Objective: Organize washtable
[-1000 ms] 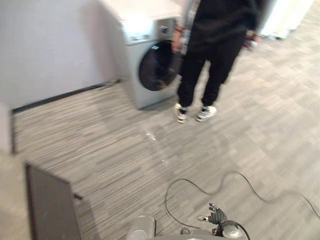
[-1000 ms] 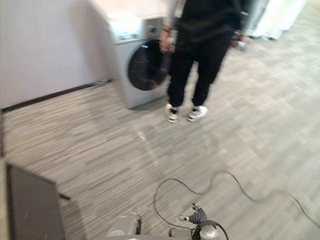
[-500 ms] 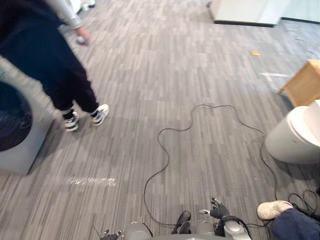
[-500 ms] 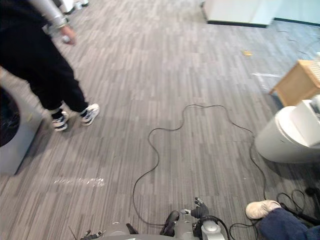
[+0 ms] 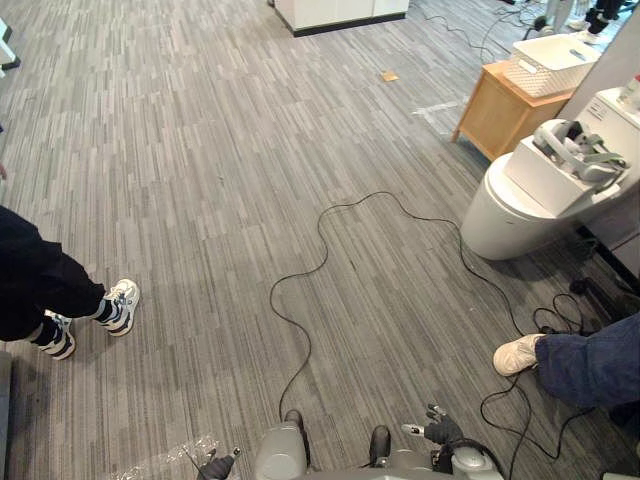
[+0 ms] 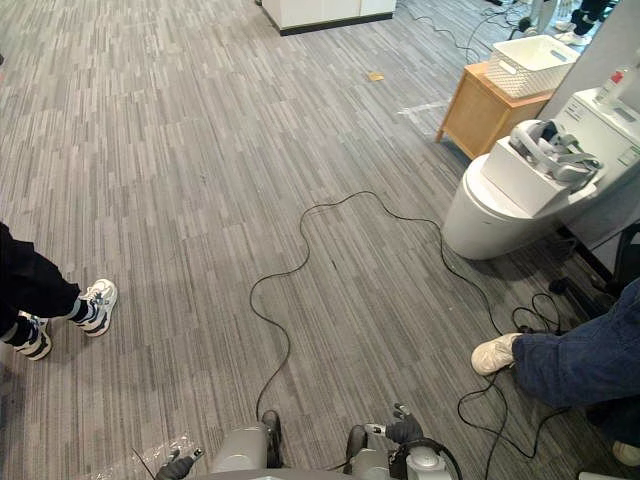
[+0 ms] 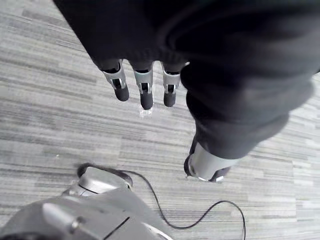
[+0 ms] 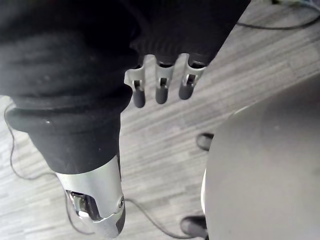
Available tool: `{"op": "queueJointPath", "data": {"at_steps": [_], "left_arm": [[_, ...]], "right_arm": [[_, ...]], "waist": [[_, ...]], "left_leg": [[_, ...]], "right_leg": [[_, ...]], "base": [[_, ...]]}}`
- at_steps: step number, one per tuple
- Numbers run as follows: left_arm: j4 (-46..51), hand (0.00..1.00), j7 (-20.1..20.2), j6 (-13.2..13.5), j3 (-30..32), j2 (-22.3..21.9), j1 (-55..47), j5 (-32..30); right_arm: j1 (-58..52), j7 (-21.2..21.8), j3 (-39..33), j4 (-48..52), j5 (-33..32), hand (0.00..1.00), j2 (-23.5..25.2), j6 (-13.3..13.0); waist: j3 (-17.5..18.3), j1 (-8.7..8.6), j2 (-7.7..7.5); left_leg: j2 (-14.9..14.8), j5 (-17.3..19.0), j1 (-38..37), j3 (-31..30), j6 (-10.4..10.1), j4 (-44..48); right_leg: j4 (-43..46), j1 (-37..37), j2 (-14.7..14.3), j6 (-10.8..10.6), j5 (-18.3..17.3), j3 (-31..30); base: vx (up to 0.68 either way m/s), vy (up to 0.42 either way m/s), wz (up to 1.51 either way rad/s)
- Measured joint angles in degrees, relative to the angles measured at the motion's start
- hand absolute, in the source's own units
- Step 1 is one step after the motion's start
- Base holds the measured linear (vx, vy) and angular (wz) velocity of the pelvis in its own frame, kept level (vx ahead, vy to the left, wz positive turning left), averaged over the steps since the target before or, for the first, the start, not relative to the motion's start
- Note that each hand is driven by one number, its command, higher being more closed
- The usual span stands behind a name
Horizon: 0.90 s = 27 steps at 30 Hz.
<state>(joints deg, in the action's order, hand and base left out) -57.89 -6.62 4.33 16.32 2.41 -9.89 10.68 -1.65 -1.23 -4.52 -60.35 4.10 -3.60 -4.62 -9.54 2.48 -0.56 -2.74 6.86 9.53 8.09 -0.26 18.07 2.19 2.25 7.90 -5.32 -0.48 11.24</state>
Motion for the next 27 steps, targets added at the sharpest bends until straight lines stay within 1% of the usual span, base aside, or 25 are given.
{"op": "queueJointPath", "data": {"at_steps": [2, 4, 5, 6, 7, 8, 9, 10, 11, 12, 13, 14, 15, 16, 17, 18, 19, 20, 21, 22, 23, 24, 25, 26, 27], "left_arm": [[-0.1, 0.0, 0.1, 0.0, -0.7, 0.7, -0.3, 0.0], [-0.2, 0.0, 0.2, -0.1, -1.2, 1.2, -0.3, -0.1], [-0.2, 0.0, 0.2, -0.2, -1.2, 1.4, -0.4, -0.1], [-0.2, 0.0, 0.1, -0.3, -1.2, 1.4, -0.5, -0.1], [-0.2, 0.0, 0.2, -0.3, -1.2, 1.5, -0.5, 0.0], [-0.2, 0.0, 0.2, -0.4, -1.2, 1.5, -0.4, 0.0], [-0.2, 0.0, 0.2, -0.4, -1.1, 1.4, -0.4, 0.0], [-0.1, 0.0, 0.3, -0.6, -1.0, 0.9, -0.2, 0.0], [-0.1, 0.0, 0.3, -0.7, -0.9, 0.5, -0.2, 0.0], [-0.2, 0.0, 0.4, -0.8, 0.5, -0.1, -0.7, 0.0], [-0.1, 0.0, 0.3, -0.8, 2.2, -0.6, -1.8, 0.2], [-0.1, 0.0, 0.2, -1.1, 3.7, -0.6, -3.0, 0.2], [-0.2, 0.0, 0.2, -1.4, 4.2, -0.7, -3.3, 0.3], [-0.2, 0.0, 0.3, -1.8, 4.0, -0.9, -3.9, 0.5], [-0.2, 0.0, 0.3, -2.0, 4.2, -1.0, -4.2, 1.0], [-0.2, 0.0, 0.3, -2.0, 4.2, -1.1, -4.2, 1.0], [-0.2, 0.0, 0.4, -2.0, 4.5, -1.6, -3.9, 1.3], [-0.3, 0.0, 0.3, -1.9, 4.6, -1.9, -3.9, 1.6], [-1.4, 0.0, 0.4, -1.5, 5.4, -2.4, -3.5, 2.3], [-1.6, 0.0, 0.3, -1.3, 5.9, -1.6, -2.9, 2.4], [-2.5, 0.0, 0.2, -1.3, 7.0, 0.1, -1.2, 2.5], [-2.9, 0.0, 0.2, -1.6, 8.7, 0.3, 0.0, 2.5], [-3.0, 0.0, 0.2, -1.6, 9.3, 0.6, -0.1, 2.2], [-4.2, 0.0, 0.1, -2.2, 11.3, 2.4, -0.5, 2.1], [-4.8, 0.0, 0.0, -2.6, 12.0, 2.8, -0.4, 2.1]], "right_arm": [[-0.3, 0.0, 0.0, 0.0, 0.0, 0.0, 0.7, 0.1], [-0.4, 0.0, 0.1, 0.0, 0.0, 0.0, 1.1, 0.1], [-0.7, 0.0, 0.1, 0.0, -0.1, 0.0, 1.2, 0.1], [-1.0, 0.0, 0.0, 0.0, -0.2, 0.0, 1.0, 0.1], [-1.1, -0.1, 0.0, 0.0, -0.4, 0.0, 1.0, 0.2], [-1.1, -0.1, 0.0, -0.1, -0.6, 0.0, 1.0, 0.2], [-1.1, 0.0, 0.0, 0.0, -0.8, 0.0, 0.9, 0.1], [-1.0, 0.0, 0.0, 0.0, -1.0, 0.0, 0.3, 0.0], [-1.0, 0.0, 0.0, 0.0, -1.2, 0.0, 0.0, 0.0], [-1.0, 0.0, 0.3, 0.0, -1.2, 0.0, -0.6, 0.1], [-1.1, 0.0, 1.5, 0.0, -1.2, 0.0, -0.8, 0.1], [-1.1, 0.0, 3.0, 0.1, -1.2, 0.0, -1.2, 0.1], [-1.1, -0.1, 3.4, 0.2, -1.2, 0.0, -1.4, 0.1], [-0.8, -0.1, 3.2, 0.1, -1.2, 0.0, -1.3, 0.2], [-0.8, -0.1, 3.3, -0.1, -1.2, 0.0, -1.5, 0.4], [-0.8, -0.1, 3.3, -0.1, -1.2, 0.0, -1.9, 0.5], [-0.9, -0.1, 4.2, 0.0, -1.2, 0.0, -3.2, 0.7], [-0.9, -0.1, 4.5, 0.0, -1.2, 0.0, -3.6, 0.7], [-0.6, -0.1, 5.1, 0.6, -1.2, 0.0, -4.4, 0.8], [-0.4, -0.1, 5.1, 0.7, -1.2, 0.0, -3.6, 0.8], [-0.5, 0.2, 5.4, 0.7, -1.4, 0.0, -2.2, 0.8], [-0.1, -0.1, 5.4, 0.7, -1.2, 0.0, -1.6, 0.8], [-0.3, 0.0, 6.3, 0.6, -1.2, 0.0, -1.1, 0.8], [-0.7, 0.2, 7.7, 0.3, -1.3, 0.0, 1.3, 0.6], [-1.0, 0.4, 7.8, 0.2, -1.3, 0.0, 2.4, 0.6]], "waist": [[0.9, 0.06, -0.86], [1.4, 0.04, -1.49], [1.8, 0.02, -1.71], [2.1, -0.02, -1.59], [2.1, -0.04, -1.67], [2.1, -0.06, -1.68], [2.1, -0.29, -1.42], [1.6, -0.43, -0.02], [1.5, -0.35, 0.57], [1.0, 0.45, 1.61], [1.0, 0.98, 1.68], [0.9, 1.51, 1.61], [0.5, 1.57, 1.08], [0.4, 1.78, 0.83], [0.4, 2.22, 0.39], [0.4, 2.56, 0.52], [0.4, 3.36, 1.11], [0.7, 3.6, 1.59], [0.8, 4.75, 3.53], [0.0, 4.84, 1.88], [-1.0, 4.34, -0.7], [-1.2, 4.75, -1.21], [-0.9, 4.84, -2.1], [0.9, 5.47, -5.96], [1.1, 5.57, -7.34]], "left_leg": [[1.7, 0.0, -0.9, -0.2, 0.1, -0.1], [2.5, 0.0, -1.4, -0.4, 0.2, -0.1], [2.9, -0.3, -1.5, -1.0, 1.0, -0.1], [3.2, 0.1, -1.5, -2.2, 2.2, -0.1], [3.4, 0.1, -1.3, -3.0, 2.2, -0.1], [3.6, 0.2, -1.2, -3.8, 2.3, 0.1], [3.7, 1.9, -0.2, -5.4, 2.3, 1.9], [2.3, 6.4, 1.3, -6.8, -0.5, 5.7], [1.3, 8.3, 1.7, -6.7, -1.9, 7.3], [-0.6, 9.9, 2.1, -6.4, -2.5, 9.9], [-1.9, 10.8, 2.0, -5.6, -2.3, 11.5], [-4.4, 11.6, 2.6, -3.8, -3.0, 15.2], [-5.7, 11.2, 3.6, -2.9, -3.5, 17.7], [-6.6, 8.3, 6.9, -1.9, -3.4, 22.6], [-6.6, 8.3, 9.6, 0.1, -2.9, 22.6], [-6.6, 8.3, 10.8, 0.9, -2.9, 21.5], [-6.8, 8.2, 11.9, 1.6, -3.1, 13.6], [-7.2, 8.2, 11.9, 1.5, -3.2, 11.3], [-8.1, 4.5, 12.7, 2.9, -2.0, 8.5], [-7.0, 4.4, 12.7, 3.3, -2.0, 8.6], [-5.3, 5.5, 13.5, 4.1, -1.0, 11.2], [-5.1, 7.0, 14.7, 3.8, -0.1, 14.1], [-4.6, 7.6, 14.8, 4.1, 0.9, 14.7], [-2.6, 9.9, 14.3, 5.4, 2.1, 14.8], [-2.0, 10.9, 13.8, 6.0, 2.5, 15.2]], "right_leg": [[-0.1, 0.8, 1.5, -0.6, 0.1, -0.1], [0.1, 1.0, 2.1, -0.9, 0.3, -0.1], [0.2, 1.0, 2.3, -1.0, 0.2, -0.1], [0.9, 0.8, 2.3, -1.2, 0.0, 0.5], [1.1, 0.8, 2.3, -1.2, -0.2, 1.0], [1.7, 0.6, 2.3, -0.9, -0.9, 1.4], [3.1, 0.4, 2.1, 0.1, -3.3, 2.1], [5.0, 0.5, 0.7, 0.1, -4.8, 2.9], [6.2, 0.5, -0.1, 0.9, -5.7, 2.8], [9.2, 0.4, -1.6, 2.4, -7.5, 2.5], [12.0, 0.4, -2.7, 3.0, -9.4, 2.4], [14.0, 0.5, -3.4, 3.3, -11.7, 1.8], [14.1, 0.5, -4.2, 3.2, -12.2, 1.4], [13.9, 0.9, -4.4, 3.0, -12.6, 1.6], [13.7, 0.4, -3.7, 3.1, -12.7, 1.2], [13.3, -0.1, -3.5, 3.1, -12.7, 0.8], [9.3, -0.4, -3.7, 3.2, -12.6, -0.9], [8.5, -0.3, -4.4, 2.9, -12.5, -1.2], [13.4, -1.8, -6.1, 1.6, -13.9, -2.4], [15.8, -2.0, -5.0, 1.6, -15.3, -2.9], [14.5, 0.0, -3.8, 1.3, -17.5, -4.0], [14.4, 0.4, -3.7, 1.9, -18.4, -4.1], [14.6, 0.4, -3.2, 1.3, -18.9, -4.5], [17.1, 0.0, -1.2, -0.9, -20.3, -5.1], [21.5, -1.1, -0.4, -2.4, -20.9, -5.6]], "base": [[0.05, 0.183, -0.01], [0.02, 0.11, -0.09], [-0.01, 0.078, -0.01], [-0.03, 0.044, 0.09], [-0.03, 0.02, 0.16], [-0.07, -0.018, 0.25], [-0.09, -0.039, 0.46], [-0.1, -0.049, 0.5], [-0.09, -0.06, 0.39], [-0.08, -0.074, 0.11], [-0.06, -0.141, 0.01], [-0.02, -0.103, 0.0], [-0.08, -0.07, 0.11], [-0.1, -0.014, 0.07], [-0.08, -0.007, -0.04], [0.04, 0.064, -0.46], [0.06, 0.085, -0.49], [0.23, 0.097, -0.76], [0.18, 0.022, -0.48], [0.39, -0.018, -0.22], [0.28, 0.023, 0.24], [0.28, 0.023, 0.28], [0.25, 0.163, 0.02], [0.27, 0.097, -0.09], [0.47, 0.117, -0.02]]}}
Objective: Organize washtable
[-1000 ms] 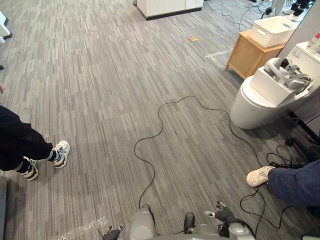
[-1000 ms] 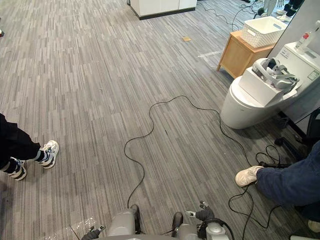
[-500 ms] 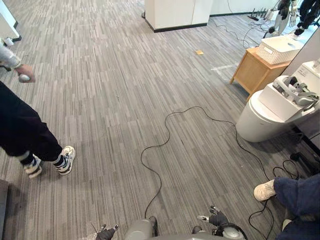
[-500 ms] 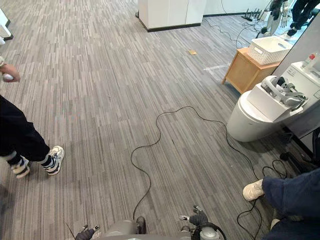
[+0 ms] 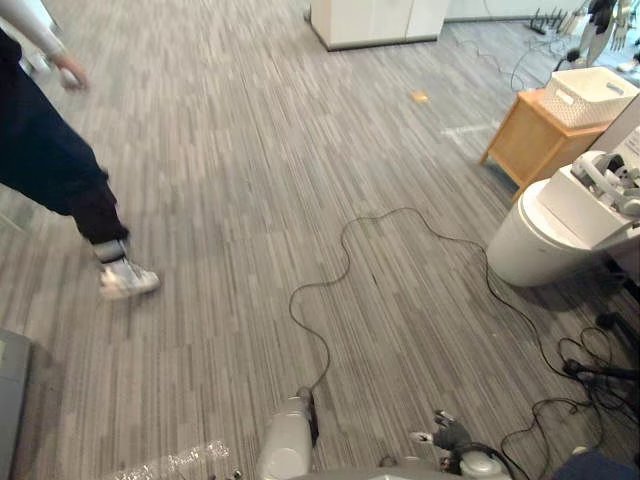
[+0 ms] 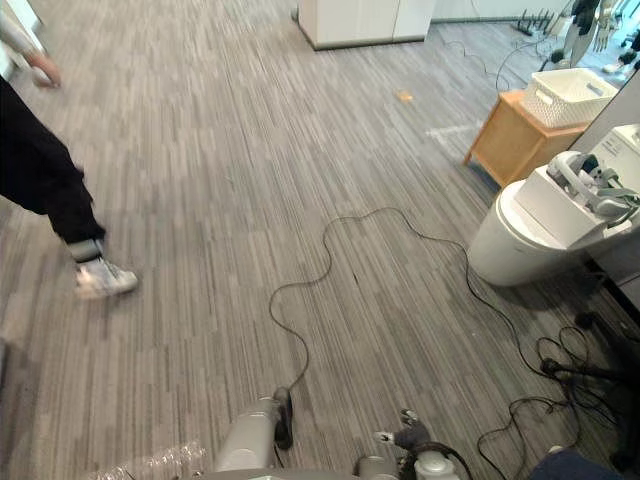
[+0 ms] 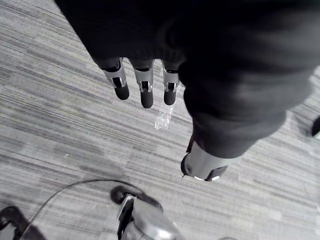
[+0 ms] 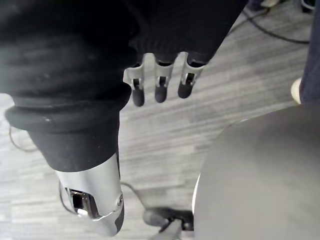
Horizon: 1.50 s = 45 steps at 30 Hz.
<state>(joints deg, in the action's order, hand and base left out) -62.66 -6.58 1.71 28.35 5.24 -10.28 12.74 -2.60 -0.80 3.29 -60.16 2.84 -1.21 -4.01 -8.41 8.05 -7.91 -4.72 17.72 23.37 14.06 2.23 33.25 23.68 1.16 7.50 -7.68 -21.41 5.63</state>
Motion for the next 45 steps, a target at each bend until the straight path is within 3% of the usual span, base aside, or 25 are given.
{"op": "queueJointPath", "data": {"at_steps": [2, 4, 5, 6, 7, 9, 11, 12, 14, 15, 16, 19, 21, 23, 24, 25, 27, 29, 31, 32, 35, 40, 41, 43, 45], "left_arm": [[-0.1, 0.0, 0.0, -1.2, 1.6, 1.3, -0.4, 0.0], [0.4, 0.0, 0.1, -1.3, 1.5, 1.2, -0.9, -0.1], [0.7, 0.0, 0.3, -1.4, 1.2, 0.9, -0.9, -0.2], [1.0, 0.0, 0.3, -1.4, 1.0, 0.7, -0.9, -0.2], [1.5, 0.0, 0.2, -1.4, 1.0, 0.7, -0.8, -0.5], [1.5, 0.0, 0.2, -1.3, -0.1, 0.2, -0.4, -1.5], [1.5, 0.0, 0.1, -1.3, -1.6, -0.3, 0.5, -2.2], [1.5, 0.0, 0.2, -1.1, -2.2, -0.4, 1.5, -2.4], [1.5, 0.0, 0.1, -1.0, -3.0, -0.2, 2.3, -2.5], [2.3, 0.0, 0.1, -0.7, -3.6, -0.4, 2.9, -2.8], [2.8, 0.0, 0.2, 0.1, -4.2, -0.5, 2.5, -3.6], [2.4, 0.0, 0.3, 0.1, -3.4, -2.7, 1.5, -4.5], [1.9, 0.0, 0.3, 0.0, -0.4, -4.0, 0.3, -4.5], [1.7, 0.0, 0.5, -0.6, 3.4, -4.0, -0.9, -4.5], [2.1, 0.0, 0.4, -0.8, 3.5, -3.3, -0.6, -4.5], [3.0, 0.0, 0.4, -0.7, 3.7, -1.7, 0.3, -4.5], [4.3, 0.0, 0.4, -0.6, 3.7, -0.9, 0.3, -4.5], [4.3, 0.0, 0.3, -0.7, 3.7, -0.8, 0.2, -4.5], [4.6, 0.0, 0.3, -0.7, 3.4, -1.4, 0.3, -4.5], [4.6, 0.0, 0.3, -0.7, 2.9, -1.0, 0.5, -4.6], [5.3, 0.0, 0.3, 0.2, 1.8, -0.2, 0.7, -4.5], [3.3, 0.0, 0.4, -0.8, 2.6, 0.6, -0.9, -5.1], [3.4, 0.0, 0.5, -1.2, 2.7, 0.5, -0.6, -5.8], [3.3, 0.0, 0.5, -1.4, 2.8, -0.1, -0.7, -6.3], [2.6, 0.0, 0.5, -1.3, 2.9, -0.5, -0.5, -6.4]], "right_arm": [[-0.4, 1.1, 0.1, -0.3, 0.0, 0.0, 1.7, 0.0], [-0.5, 1.1, 0.0, -0.4, 0.0, 0.0, 1.5, 0.1], [-1.0, 1.1, 0.0, -0.3, 0.0, 0.0, 1.2, 0.0], [-1.2, 1.2, -0.1, -0.3, 0.0, 0.0, 1.2, 0.0], [-1.1, 1.2, -0.4, -0.1, 0.0, 0.0, 0.6, -0.4], [-1.2, 1.1, -0.9, 1.1, -0.3, 0.0, -0.5, -1.0], [-0.9, 1.0, -2.8, 1.8, -1.1, 0.0, -1.1, -1.1], [-0.5, 1.0, -3.4, 2.1, -2.2, 0.0, -1.6, -1.0], [-0.3, 1.0, -4.2, 2.4, -2.9, 0.0, -1.1, -1.1], [-0.3, 0.8, -4.9, 2.3, -2.7, 0.0, -1.1, -0.7], [-0.2, 0.9, -5.0, 1.8, -2.4, 0.0, -1.1, 0.0], [0.3, 1.0, -5.5, 2.0, -1.8, 0.0, -2.8, 0.0], [0.5, 0.9, -7.0, 2.1, -2.1, 0.0, -2.8, 0.1], [0.0, 0.7, -5.3, 1.3, -1.8, 0.0, -3.0, 0.4], [0.4, 0.5, -5.3, 0.7, -1.8, 0.0, -2.7, 0.4], [1.5, -0.1, -5.0, -0.8, -2.1, 0.0, -1.4, 1.0], [1.5, -0.3, -3.4, -2.2, -2.3, 0.0, -0.1, 1.7], [2.6, -0.3, -1.7, -2.4, -2.3, 0.0, 0.3, 1.7], [3.7, -0.3, -1.0, -2.2, -2.4, 0.0, 0.3, 1.3], [4.1, -0.3, -0.1, -1.9, -2.5, 0.0, 1.2, 1.1], [5.4, -0.2, 0.9, -1.2, -2.5, 0.0, 1.3, 0.2], [4.1, 0.6, 0.7, -1.6, -2.5, 0.0, 1.5, -0.1], [3.1, 1.1, -0.7, -1.7, -2.5, 0.0, 1.5, 0.3], [2.0, 1.3, -1.9, -1.4, -2.4, 0.0, 1.3, 0.7], [2.2, 1.2, -3.0, -1.2, -2.5, 0.0, 1.1, 0.4]], "waist": [[-0.1, 0.32, -1.37], [0.2, 0.21, -1.54], [0.2, 0.22, -1.48], [0.2, 0.21, -1.48], [0.2, -0.6, -1.29], [0.0, -2.34, 0.01], [-0.6, -3.37, 1.22], [-1.2, -3.83, 2.11], [-1.3, -5.34, 2.24], [-1.3, -6.06, 2.29], [-1.1, -5.55, 2.67], [-0.4, -4.58, 6.03], [-0.1, -5.67, 8.3], [0.5, -3.68, 9.61], [0.0, -3.3, 8.86], [-1.7, -2.33, 5.44], [-2.4, -0.79, 2.67], [-2.8, -0.28, 1.35], [-2.8, 0.27, 2.76], [-3.0, 0.59, 2.21], [-2.6, 1.16, 1.16], [-1.9, 0.52, 0.19], [-2.2, -0.11, 0.56], [-2.3, -0.25, 1.18], [-2.3, -1.44, 1.39]], "left_leg": [[0.8, 4.0, -3.7, 0.1, 2.1, 3.3], [1.3, 6.4, -7.5, -0.3, 2.9, 3.6], [1.8, 7.8, -10.6, -1.5, 4.4, 2.8], [2.0, 8.1, -12.0, -1.8, 4.8, 1.9], [2.6, 8.1, -15.3, -3.2, 5.0, -1.7], [2.7, 8.0, -18.7, -5.2, 4.8, -5.7], [2.6, 7.9, -21.2, -6.8, 4.7, -7.3], [2.5, 8.7, -23.0, -8.0, 3.8, -7.3], [1.7, 9.5, -24.8, -4.9, 2.2, -7.4], [1.5, 10.7, -28.1, -4.4, -0.2, -9.8], [1.3, 11.2, -31.1, -5.4, -1.2, -11.4], [-2.1, 5.7, -32.5, -6.1, -6.6, -7.5], [-5.6, 1.5, -29.2, -7.1, -2.7, 6.3], [-13.4, -9.3, -20.2, -4.3, 2.1, 30.2], [-14.8, -7.7, -17.7, -3.0, 3.4, 34.3], [-14.2, -3.6, -11.7, -1.4, 4.2, 39.3], [-11.1, -0.3, -4.9, -1.4, 1.2, 36.0], [-9.3, 0.5, 1.3, -1.6, -0.7, 26.2], [-9.1, -2.5, 4.7, -3.5, -4.3, 7.3], [-7.4, -7.9, 4.4, -2.5, -1.1, 4.8], [-4.5, -3.6, 1.9, -1.6, -0.2, 4.6], [0.8, 3.9, -7.7, 2.6, 5.9, 5.2], [2.0, 5.3, -11.3, 2.8, 6.1, 3.6], [2.9, 5.7, -16.2, 3.3, 5.7, -0.3], [2.9, 5.3, -21.7, 3.3, 5.1, -4.4]], "right_leg": [[20.4, -4.7, 1.6, -5.4, 4.2, -1.7], [29.4, -6.9, 3.0, -5.8, 12.7, -0.9], [34.7, -8.0, 3.7, -2.8, 16.4, 1.0], [36.8, -9.2, 3.6, -0.8, 15.0, 1.9], [38.3, -13.5, 3.5, 4.7, 9.7, 5.3], [30.2, -17.8, 2.6, 6.6, 5.7, 10.5], [17.1, -19.9, 2.5, 5.8, 5.5, 13.9], [1.6, -21.4, 2.2, 3.0, 9.7, 13.8], [-9.3, -20.4, 1.5, 1.0, 14.1, 11.7], [-10.6, -17.9, 0.4, 2.3, 18.3, 11.2], [-9.2, -17.0, -2.0, 7.6, 25.8, 8.0], [1.0, -17.1, -2.8, 8.7, 20.7, 8.6], [-0.8, -15.9, -8.9, 9.5, 16.6, 12.1], [-9.1, -7.4, -15.0, 12.3, 14.9, 11.8], [-9.6, -5.8, -15.4, 12.5, 14.4, 10.9], [-13.2, -0.6, -14.4, 12.6, 13.5, 8.4], [-17.3, 5.2, -11.4, 12.0, 13.1, 6.6], [-18.6, 9.4, -8.3, 9.2, 11.2, 6.1], [-18.6, 11.9, -6.5, 5.3, 7.9, 5.7], [-17.2, 13.7, -4.5, 2.7, 5.4, 5.0], [-9.4, 11.7, -3.4, 2.8, 5.5, 2.9], [30.1, 2.0, -1.7, -7.3, 12.9, 2.7], [38.7, -2.1, 0.3, -2.2, 12.8, 6.6], [40.5, -5.5, 1.5, 3.5, 9.8, 9.2], [36.0, -8.8, 1.7, 5.3, 6.7, 12.7]], "base": [[0.54, 0.119, 0.05], [0.37, 0.124, 0.17], [0.32, 0.086, 0.24], [0.45, 0.102, 0.27], [0.35, 0.069, 0.21], [0.41, 0.052, 0.44], [0.44, 0.035, 0.68], [0.39, 0.012, 0.68], [0.57, -0.048, 1.15], [0.8, -0.158, 1.46], [0.83, -0.182, 1.06], [0.61, -0.109, 0.12], [0.55, -0.285, -0.12], [0.51, -0.183, -0.78], [0.75, -0.037, -0.67], [0.61, -0.036, -0.26], [0.58, 0.059, -0.33], [0.56, 0.216, -0.41], [0.59, 0.356, -0.37], [0.57, 0.349, -0.06], [0.59, 0.291, 0.03], [0.53, 0.195, -0.06], [0.39, 0.137, -0.15], [0.38, 0.141, -0.16], [0.32, 0.104, 0.04]]}}
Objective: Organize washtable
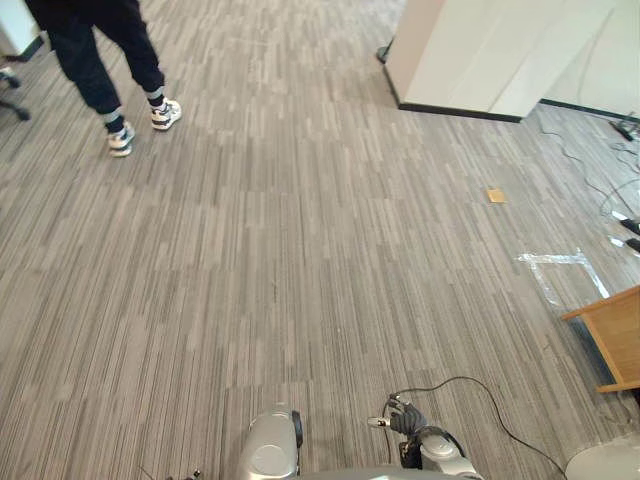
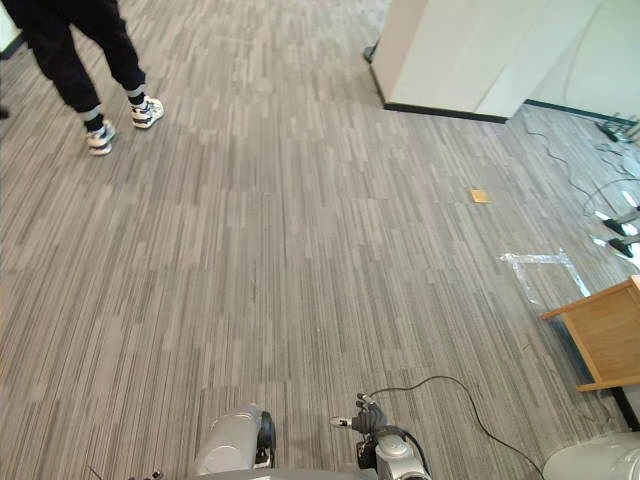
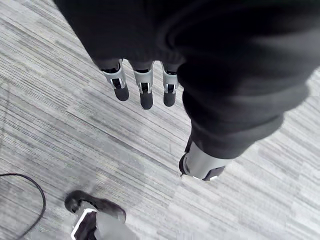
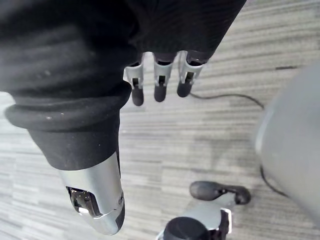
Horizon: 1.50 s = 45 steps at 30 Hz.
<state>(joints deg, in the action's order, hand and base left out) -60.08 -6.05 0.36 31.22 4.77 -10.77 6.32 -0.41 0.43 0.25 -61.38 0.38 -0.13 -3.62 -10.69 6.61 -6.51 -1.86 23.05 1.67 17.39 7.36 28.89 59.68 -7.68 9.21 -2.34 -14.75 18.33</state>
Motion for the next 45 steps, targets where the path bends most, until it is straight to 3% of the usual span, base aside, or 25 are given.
{"op": "queueJointPath", "data": {"at_steps": [1, 3, 4, 6, 7, 8, 9, 10, 11, 12, 13, 15, 16, 18, 19, 20, 21, 24, 25, 32, 33, 40, 45], "left_arm": [[-0.1, 0.0, 0.0, 0.0, 0.0, 0.1, 0.6, 0.0], [0.0, 0.0, 0.3, 0.3, 0.0, 0.0, 1.3, -0.3], [-0.1, 0.0, 0.7, 0.7, 0.4, 0.0, 1.4, -0.4], [-0.3, 0.0, 0.6, 0.5, 0.4, -0.1, 0.5, -0.4], [-0.3, 0.0, 0.5, 0.5, 0.3, -0.2, -0.1, -0.5], [-0.2, 0.0, 0.1, 0.5, 0.0, -0.4, -0.8, -0.5], [-0.2, 0.0, -0.3, 0.6, -0.4, -0.6, -1.2, -0.6], [-0.2, 0.0, -0.3, 0.8, -0.3, -0.6, -1.3, -0.5], [0.0, 0.0, -0.2, 0.7, -0.3, -2.8, -0.7, -0.2], [0.0, 0.0, -0.2, 0.8, -0.3, -3.6, -1.1, -0.1], [-0.1, 0.0, -0.3, 0.7, -0.4, -4.7, -2.4, 0.4], [0.0, 0.0, -0.2, 0.7, -1.9, -4.1, -2.0, 0.7], [0.5, 0.0, -0.2, 0.8, -2.8, -3.6, -1.5, 0.9], [2.5, 0.0, -0.2, 1.5, -3.6, -3.3, -1.5, 1.1], [3.3, 0.0, -0.2, 1.7, -3.9, -3.1, -1.5, 2.0], [3.4, 0.0, -0.3, 2.0, -4.8, -3.1, -1.5, 2.2], [3.2, 0.0, -0.3, 2.2, -5.1, -2.3, -1.3, 2.6], [3.3, 0.0, -0.3, 2.6, -7.0, -1.4, -0.3, 2.6], [3.1, 0.0, -0.2, 2.7, -7.1, -1.3, 0.9, 2.4], [1.8, 0.0, -0.2, 2.6, -9.2, -0.2, 2.4, 2.0], [-0.6, 0.0, -0.2, 2.3, -9.3, -1.2, 0.6, 1.9], [-0.6, 0.0, -0.2, 2.4, -9.4, -1.2, 0.6, 1.9], [-0.6, 0.0, -0.3, 2.5, -11.9, -0.9, 0.2, 0.6]], "right_arm": [[-0.1, 0.0, -0.7, 0.1, 0.0, 0.0, -0.2, -0.2], [0.0, -0.1, -1.7, 0.1, -0.4, 0.0, -0.4, -0.3], [0.0, -0.1, -2.4, 0.0, -0.6, 0.0, -0.5, -0.2], [0.0, 0.1, -2.2, 0.0, -0.7, 0.0, -0.8, -0.2], [0.0, 0.1, -2.2, 0.0, -0.6, 0.0, -0.8, -0.2], [-0.1, 0.2, -2.2, 0.0, -0.3, 0.0, -0.9, -0.1], [-0.2, 0.8, -2.2, -0.2, 0.0, 0.0, -1.0, 0.1], [-0.6, 1.0, -2.1, -0.2, 0.2, 0.0, -0.9, 0.3], [-1.0, 1.1, -1.9, 0.3, 0.2, 0.0, -2.9, 0.1], [-1.1, 1.0, -1.3, 0.2, 0.2, 0.0, -3.3, 0.2], [-1.1, 1.0, 0.7, -0.3, 0.1, 0.0, -3.5, 0.2], [-1.0, 0.8, 0.5, -1.1, -0.1, 0.0, -3.0, 0.3], [-0.7, 0.7, 0.2, -2.2, -0.4, 0.0, -2.9, 0.5], [-0.4, 0.5, 0.2, -3.0, -0.8, 0.0, -2.4, 0.9], [-0.2, 0.5, 0.1, -3.0, -1.1, 0.0, -2.0, 0.9], [-0.6, 0.5, 0.1, -3.1, -1.0, 0.0, -2.7, 0.7], [-1.1, 0.6, 0.2, -2.8, -0.9, 0.0, -1.6, 0.5], [-1.7, 0.6, 0.1, -2.5, -0.2, 0.0, -1.2, 0.2], [-1.7, 0.7, 0.1, -2.5, 0.4, 0.0, -1.2, 0.2], [-1.9, 0.6, -1.0, -2.4, 0.8, 0.0, -1.2, 0.2], [-3.9, -0.5, -4.8, -2.4, 0.7, 0.0, -0.7, 0.3], [-3.9, -0.5, -5.0, -2.4, 0.8, 0.0, -0.9, 0.5], [-3.7, -1.1, -7.4, -2.6, 0.9, 0.0, -1.2, 1.7]], "waist": [[0.0, -0.27, 0.15], [0.2, -1.12, 0.31], [0.2, -0.84, 0.28], [0.3, -0.97, 0.32], [0.3, -1.01, 0.41], [0.7, -1.21, 0.65], [1.2, -1.25, 0.65], [1.5, -1.31, 0.32], [2.7, -1.52, 4.37], [3.4, -1.06, 5.28], [3.8, -0.2, 5.31], [3.4, 0.26, 4.04], [3.0, 0.44, 3.35], [2.0, 0.49, 1.95], [1.7, 0.36, 1.49], [1.6, 0.41, 1.83], [2.3, 0.06, 0.29], [2.9, -0.96, -0.07], [2.8, -1.23, 0.0], [3.1, -1.41, 0.46], [7.7, -2.72, 1.89], [7.8, -2.68, 2.02], [8.4, -2.7, 2.93]], "left_leg": [[0.0, -0.1, -2.9, -0.7, -0.2, -2.1], [0.0, 0.2, -4.3, -2.9, -0.8, -3.8], [0.0, 0.9, -5.6, -3.5, -2.1, -4.8], [0.0, 2.0, -8.6, -4.5, -4.2, -5.4], [-0.1, 2.6, -9.8, -5.1, -5.3, -5.5], [-0.7, 3.9, -11.8, -6.5, -7.6, -5.2], [-1.1, 4.5, -11.5, -8.0, -8.9, -0.7], [-1.1, 4.5, -10.0, -9.1, -8.9, 4.2], [-4.9, 2.0, -3.0, -10.7, -9.2, 20.2], [-6.6, -1.6, -0.5, -10.1, -7.6, 25.9], [-9.3, -11.9, 4.4, -9.4, -5.5, 35.7], [-10.5, -6.4, 8.9, -9.5, -5.9, 38.7], [-11.7, -3.1, 11.2, -9.7, -7.5, 36.1], [-12.0, -0.8, 13.3, -10.6, -9.9, 25.6], [-11.8, -1.9, 13.4, -12.3, -11.4, 14.1], [-12.4, -7.6, 12.4, -12.1, -11.1, 4.8], [-9.1, -7.6, 10.0, -10.6, -10.0, 1.9], [-6.6, -7.6, 9.4, -9.6, -10.0, 1.1], [-5.1, -7.6, 9.5, -9.5, -10.0, 0.9], [-3.6, -7.8, 7.9, -9.6, -9.6, -1.6], [-1.2, -9.8, 3.6, -10.3, -7.8, -8.1], [-1.2, -9.9, 2.9, -9.3, -7.8, -9.2], [-0.2, -12.1, 0.4, -7.9, -7.6, -14.5]], "right_leg": [[-6.8, -2.1, 0.0, 0.4, -1.6, 1.9], [-24.6, -3.9, 0.0, -0.1, -0.7, 5.6], [-37.6, -5.3, -0.3, -0.7, 3.9, 6.5], [-45.2, -6.5, -0.8, 0.1, 9.2, 6.6], [-45.4, -6.8, -1.2, 0.8, 10.1, 6.6], [-43.9, -7.0, -3.0, 2.3, 11.4, 6.6], [-41.8, -6.9, -5.2, 5.0, 13.1, 6.6], [-41.3, -6.5, -6.4, 6.5, 14.3, 6.9], [-41.0, -5.6, -10.2, 7.8, 15.9, 6.7], [-42.7, -4.6, -11.5, 8.0, 14.6, 5.8], [-47.1, -1.3, -13.3, 7.6, 15.1, 3.1], [-50.0, 1.5, -13.1, 6.5, 16.0, 1.4], [-52.1, 4.0, -12.5, 6.0, 16.3, 0.2], [-53.9, 7.2, -10.5, 5.3, 16.3, -1.5], [-53.8, 7.9, -9.0, 3.5, 15.9, -1.9], [-53.9, 8.5, -8.8, 1.5, 15.6, -2.3], [-54.7, 8.8, -5.9, -0.3, 15.4, -2.3], [-56.0, 9.7, -3.6, -0.7, 15.8, -1.0], [-57.2, 10.1, -2.4, -1.9, 17.0, -1.1], [-58.9, 11.0, -1.5, -2.0, 17.9, -0.9], [-58.4, 11.6, 0.0, -3.3, 15.5, -0.5], [-59.0, 11.4, 0.1, -3.6, 15.7, -1.3], [-60.2, 11.6, 0.9, -4.2, 16.1, -1.4]], "base": [[0.32, 0.092, 0.38], [0.36, 0.086, 0.61], [0.31, 0.054, 0.52], [0.34, 0.027, 0.35], [0.45, -0.023, 0.33], [0.51, -0.078, 0.45], [0.53, -0.108, 0.53], [0.62, -0.202, 0.58], [0.5, -0.14, 0.22], [0.67, -0.028, -0.38], [0.39, 0.095, -0.73], [0.45, 0.083, -0.55], [0.43, 0.068, -0.31], [0.36, 0.191, -0.3], [0.37, 0.307, -0.42], [0.36, 0.374, -0.37], [0.23, 0.255, -0.17], [0.18, 0.193, 0.06], [0.15, 0.203, -0.01], [0.05, 0.056, -0.04], [0.0, 0.0, 0.0], [0.0, 0.0, -0.06], [0.02, -0.014, -0.08]]}}
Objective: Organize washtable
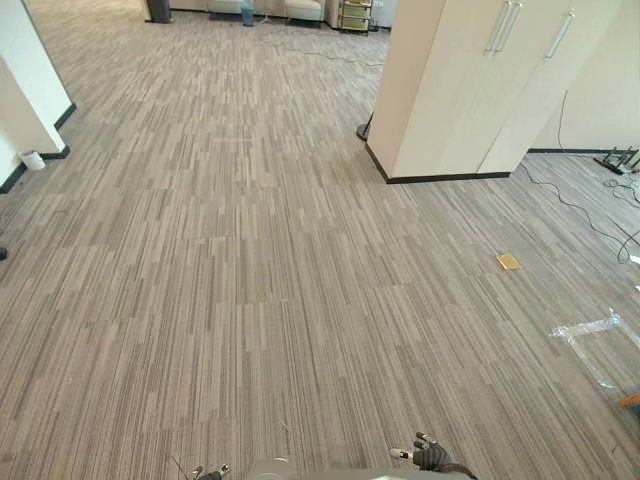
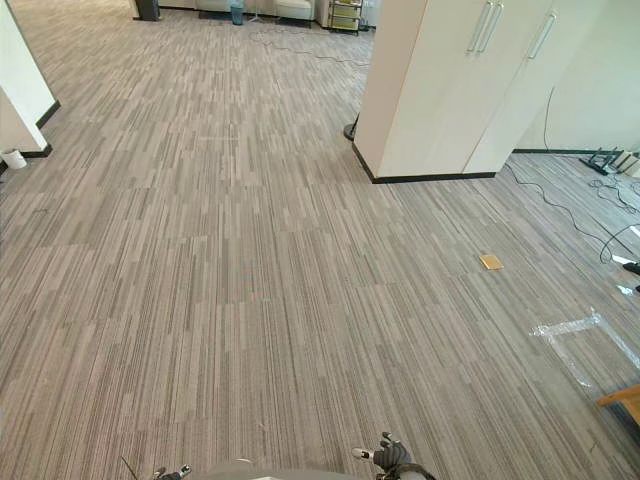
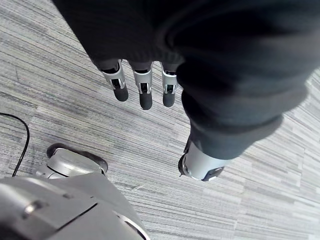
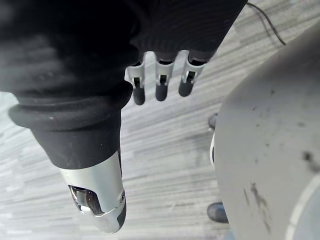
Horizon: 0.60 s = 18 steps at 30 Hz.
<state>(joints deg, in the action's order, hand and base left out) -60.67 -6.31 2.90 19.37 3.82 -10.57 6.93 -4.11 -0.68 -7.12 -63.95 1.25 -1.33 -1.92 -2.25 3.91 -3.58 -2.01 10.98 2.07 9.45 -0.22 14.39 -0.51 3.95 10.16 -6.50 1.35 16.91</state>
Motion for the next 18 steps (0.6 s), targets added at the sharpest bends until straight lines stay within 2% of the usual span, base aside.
{"op": "queueJointPath", "data": {"at_steps": [7, 14, 16, 17, 18], "left_arm": [[-0.6, 0.0, 0.0, 0.2, -4.0, -0.1, 0.0, -1.8], [-0.5, 0.0, 0.1, 0.2, -4.0, 0.2, 0.1, -2.1], [-0.5, 0.0, 0.1, 0.3, -4.0, 0.5, 0.5, -2.0], [0.5, 0.0, 0.1, 0.4, -3.8, 0.2, 0.8, -1.9], [0.8, 0.0, 0.1, 0.6, -3.6, -0.3, 0.8, -1.6]], "right_arm": [[0.9, -0.7, -1.5, -0.3, 1.7, 0.0, -1.7, 1.1], [1.7, -0.6, -1.6, -0.3, 1.7, 0.0, -1.8, 1.2], [2.8, -0.6, -1.5, -0.6, 1.7, 0.0, -1.8, 1.2], [4.2, -0.6, -1.5, -1.4, 1.7, 0.0, -2.6, 1.2], [4.7, -0.6, -1.5, -2.0, 1.6, 0.0, -3.0, 1.2]], "waist": [[0.8, -0.03, 1.65], [0.5, 0.0, 1.44], [-0.3, -0.28, 1.34], [-2.5, -0.2, 2.58], [-3.4, -0.03, 3.19]], "left_leg": [[0.8, -3.9, -4.1, 0.1, -0.9, -8.4], [0.7, -4.5, -4.3, -0.2, -1.2, -10.0], [0.2, -2.3, -0.7, -1.5, -1.0, -4.5], [-2.0, 1.8, 4.7, -2.2, -1.6, 6.0], [-3.0, 3.1, 6.6, -2.2, -1.9, 9.9]], "right_leg": [[-1.9, 0.9, 0.1, -0.3, 0.5, 1.3], [-2.2, 0.8, -0.1, -0.5, 0.6, 3.6], [-2.1, 0.7, -0.1, -0.6, 0.7, 4.9], [-1.8, 0.9, -1.3, -0.6, 0.6, 6.7], [-1.8, 1.1, -2.0, -0.4, 0.3, 7.3]], "base": [[0.06, -0.035, -0.02], [0.03, -0.017, 0.05], [-0.05, 0.0, 0.29], [-0.13, 0.026, 0.34], [-0.19, 0.048, 0.52]]}}
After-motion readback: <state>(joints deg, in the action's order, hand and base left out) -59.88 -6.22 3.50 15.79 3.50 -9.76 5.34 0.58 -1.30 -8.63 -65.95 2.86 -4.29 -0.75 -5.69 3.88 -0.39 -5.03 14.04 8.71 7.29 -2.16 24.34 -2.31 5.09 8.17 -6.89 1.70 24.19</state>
